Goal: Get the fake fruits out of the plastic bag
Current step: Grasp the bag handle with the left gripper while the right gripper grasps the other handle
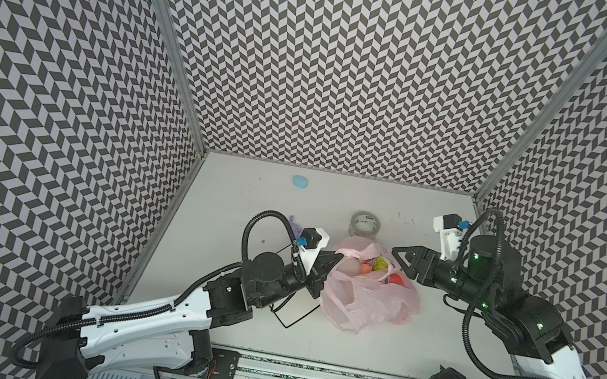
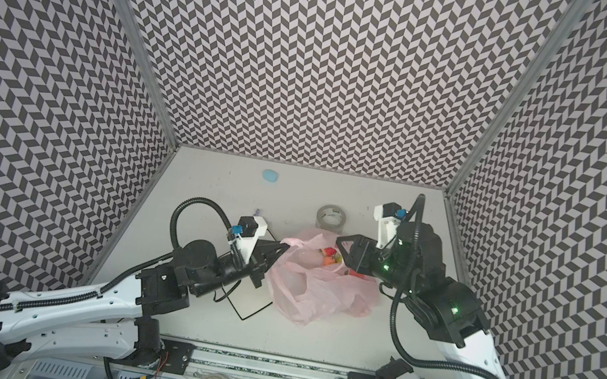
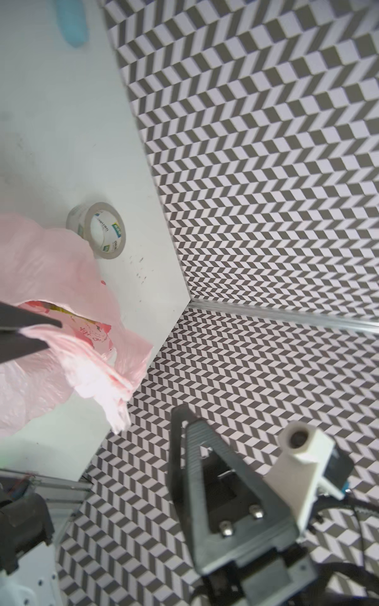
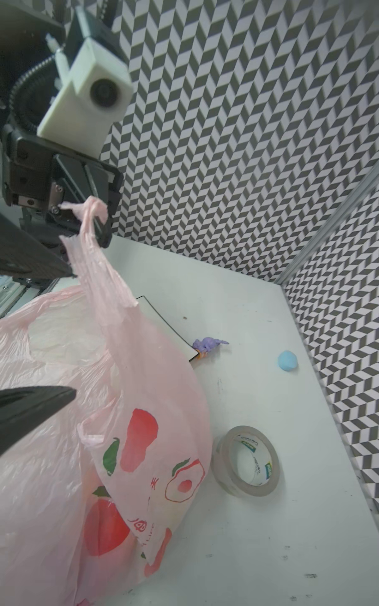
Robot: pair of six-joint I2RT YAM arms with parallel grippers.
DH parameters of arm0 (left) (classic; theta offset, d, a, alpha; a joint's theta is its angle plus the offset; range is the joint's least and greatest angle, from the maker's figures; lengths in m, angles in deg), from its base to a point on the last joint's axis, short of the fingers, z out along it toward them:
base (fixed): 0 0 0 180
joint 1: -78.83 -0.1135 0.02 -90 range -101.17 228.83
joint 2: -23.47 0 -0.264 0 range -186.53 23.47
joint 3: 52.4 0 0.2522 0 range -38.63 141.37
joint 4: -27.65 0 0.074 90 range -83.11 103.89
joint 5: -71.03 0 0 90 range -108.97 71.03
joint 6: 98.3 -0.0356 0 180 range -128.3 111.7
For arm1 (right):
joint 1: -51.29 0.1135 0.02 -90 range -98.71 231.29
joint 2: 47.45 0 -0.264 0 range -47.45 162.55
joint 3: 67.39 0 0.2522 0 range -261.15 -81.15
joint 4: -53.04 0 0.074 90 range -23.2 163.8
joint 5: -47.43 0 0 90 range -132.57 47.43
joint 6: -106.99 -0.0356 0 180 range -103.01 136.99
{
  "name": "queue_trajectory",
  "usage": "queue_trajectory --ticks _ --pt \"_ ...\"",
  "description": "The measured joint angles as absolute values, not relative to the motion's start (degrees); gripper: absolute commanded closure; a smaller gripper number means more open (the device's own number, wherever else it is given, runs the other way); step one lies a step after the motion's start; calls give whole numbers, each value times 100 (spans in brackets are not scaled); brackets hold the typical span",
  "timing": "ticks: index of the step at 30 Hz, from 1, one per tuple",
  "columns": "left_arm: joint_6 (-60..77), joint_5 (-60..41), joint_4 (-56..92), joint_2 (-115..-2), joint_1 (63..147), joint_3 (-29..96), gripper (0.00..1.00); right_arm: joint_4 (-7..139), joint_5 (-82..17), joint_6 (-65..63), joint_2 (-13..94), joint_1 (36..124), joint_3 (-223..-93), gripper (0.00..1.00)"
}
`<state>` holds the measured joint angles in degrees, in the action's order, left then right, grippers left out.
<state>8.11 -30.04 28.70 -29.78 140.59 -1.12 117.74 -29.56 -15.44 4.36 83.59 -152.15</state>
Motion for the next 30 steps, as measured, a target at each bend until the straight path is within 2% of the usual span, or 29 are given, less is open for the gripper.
queue_trajectory --ticks 9,18,22,27,30 --pt "2380 -3181 3314 -2830 13827 -348 100 11680 -3655 -1010 952 9974 -14959 48" --pt "2876 -3176 3342 -2830 13749 -348 100 10854 -4615 -501 1249 11876 -14203 43" --pt "2920 -3176 3340 -2836 13729 -348 100 10590 -4962 -440 1465 12256 -14056 43" --pt "2953 -3176 3335 -2836 13729 -348 100 10305 -5485 -514 1750 12405 -13936 49" --pt "2977 -3176 3333 -2836 13716 -348 100 10131 -5631 -543 1813 12405 -13858 62"
